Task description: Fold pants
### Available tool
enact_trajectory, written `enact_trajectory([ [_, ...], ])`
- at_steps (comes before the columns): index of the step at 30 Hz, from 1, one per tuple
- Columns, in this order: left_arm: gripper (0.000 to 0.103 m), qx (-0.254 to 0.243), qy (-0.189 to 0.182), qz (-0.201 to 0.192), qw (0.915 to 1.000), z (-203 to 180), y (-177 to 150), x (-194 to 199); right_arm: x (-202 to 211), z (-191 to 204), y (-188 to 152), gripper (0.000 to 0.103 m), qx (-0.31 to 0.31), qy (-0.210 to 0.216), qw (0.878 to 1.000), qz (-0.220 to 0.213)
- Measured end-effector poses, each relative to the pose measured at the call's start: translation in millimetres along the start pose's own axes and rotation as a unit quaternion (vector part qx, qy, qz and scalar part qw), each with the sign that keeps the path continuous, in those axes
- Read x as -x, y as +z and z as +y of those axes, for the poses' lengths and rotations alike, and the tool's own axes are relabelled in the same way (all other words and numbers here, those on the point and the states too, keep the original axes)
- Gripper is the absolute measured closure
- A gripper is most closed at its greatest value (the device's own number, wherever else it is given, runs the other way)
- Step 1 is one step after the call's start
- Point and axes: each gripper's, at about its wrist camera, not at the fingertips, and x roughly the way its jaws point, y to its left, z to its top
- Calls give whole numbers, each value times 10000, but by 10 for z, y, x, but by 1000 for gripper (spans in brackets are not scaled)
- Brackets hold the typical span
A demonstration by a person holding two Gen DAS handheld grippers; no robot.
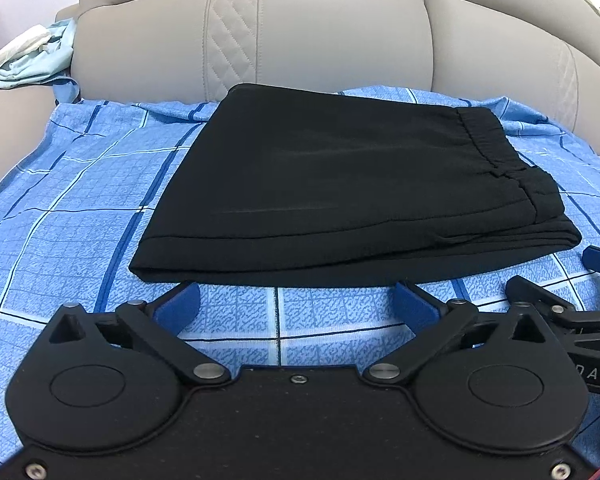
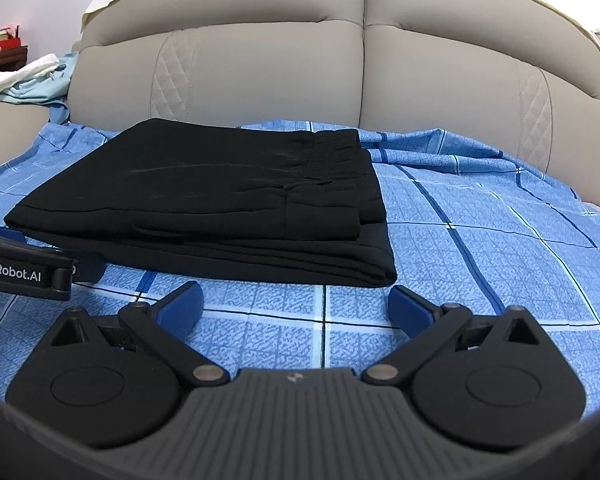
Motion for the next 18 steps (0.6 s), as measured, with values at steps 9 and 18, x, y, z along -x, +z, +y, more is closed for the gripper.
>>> enact_trajectory([
  [9,0,-14,-18,21,10000,6,-2,-1,7,5,-22,0,9,-13,10000,-65],
  [18,0,-18,-15,14,10000,6,-2,-2,7,8,-28,0,13,-15,10000,-72],
])
